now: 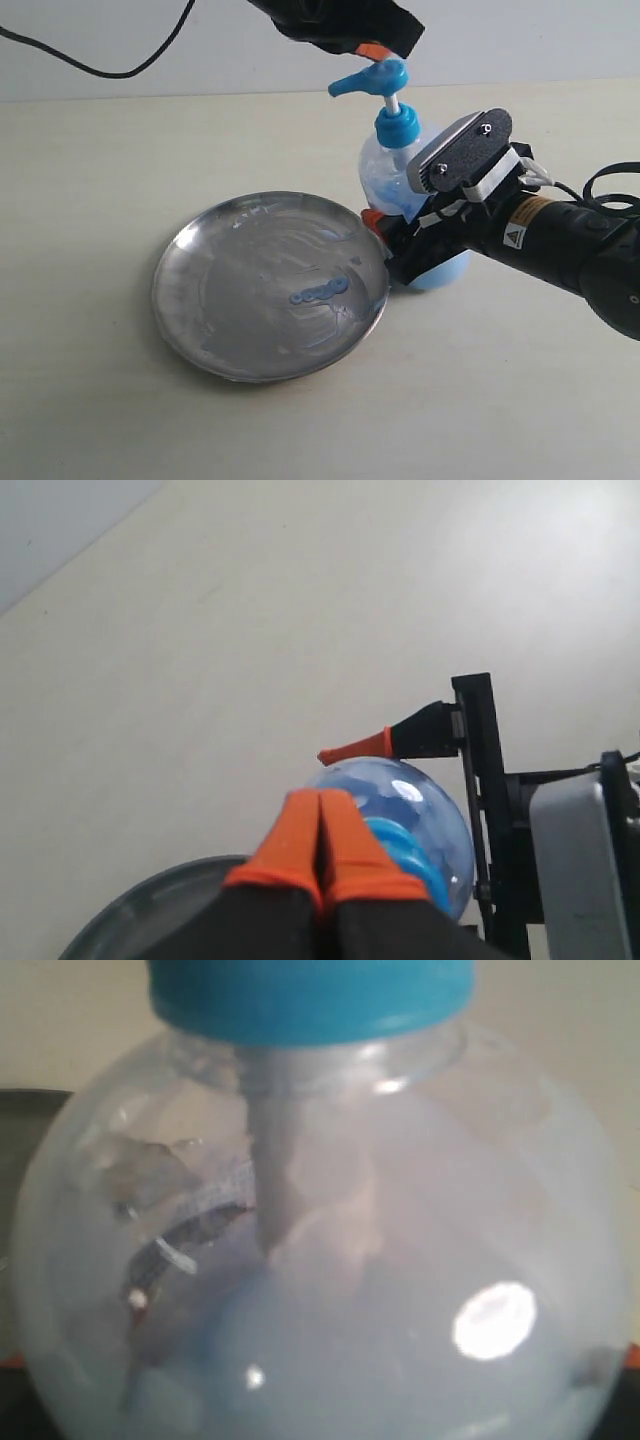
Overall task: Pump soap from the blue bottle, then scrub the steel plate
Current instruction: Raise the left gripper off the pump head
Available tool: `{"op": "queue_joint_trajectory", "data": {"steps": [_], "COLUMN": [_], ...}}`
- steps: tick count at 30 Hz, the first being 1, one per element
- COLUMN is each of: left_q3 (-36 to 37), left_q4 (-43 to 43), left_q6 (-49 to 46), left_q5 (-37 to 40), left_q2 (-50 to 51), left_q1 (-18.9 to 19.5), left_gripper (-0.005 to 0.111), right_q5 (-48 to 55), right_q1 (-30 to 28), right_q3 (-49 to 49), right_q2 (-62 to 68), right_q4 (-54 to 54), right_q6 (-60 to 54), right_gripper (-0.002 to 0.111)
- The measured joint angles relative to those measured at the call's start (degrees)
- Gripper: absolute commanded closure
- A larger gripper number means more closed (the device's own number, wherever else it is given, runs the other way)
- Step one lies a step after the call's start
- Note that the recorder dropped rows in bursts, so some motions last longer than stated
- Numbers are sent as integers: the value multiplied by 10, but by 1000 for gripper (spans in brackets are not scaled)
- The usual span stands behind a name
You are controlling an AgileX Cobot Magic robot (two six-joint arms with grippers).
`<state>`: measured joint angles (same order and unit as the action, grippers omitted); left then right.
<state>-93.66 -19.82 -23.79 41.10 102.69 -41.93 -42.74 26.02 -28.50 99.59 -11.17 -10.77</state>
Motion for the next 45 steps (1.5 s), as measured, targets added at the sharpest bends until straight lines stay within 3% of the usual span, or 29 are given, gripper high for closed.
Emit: {"op": "queue_joint_trajectory", "data": {"steps": [13,25,45], "left_q3": [-22,-22,35], "left_q4": [13,18,18], "left_q6": [5,29,30], "left_q5": [-6,-1,6], "left_q2": [-44,-78,-130], "left_q1": [0,12,12], "left_gripper": [107,107,107], "right_q5": [0,1,-17], "right_q1": [0,3,3], "right_q3": [0,0,0], "right_q2": [0,0,12], "right_q4": [-6,57,118], "right_q6": [-2,2,32], "right_gripper": [108,108,108]}}
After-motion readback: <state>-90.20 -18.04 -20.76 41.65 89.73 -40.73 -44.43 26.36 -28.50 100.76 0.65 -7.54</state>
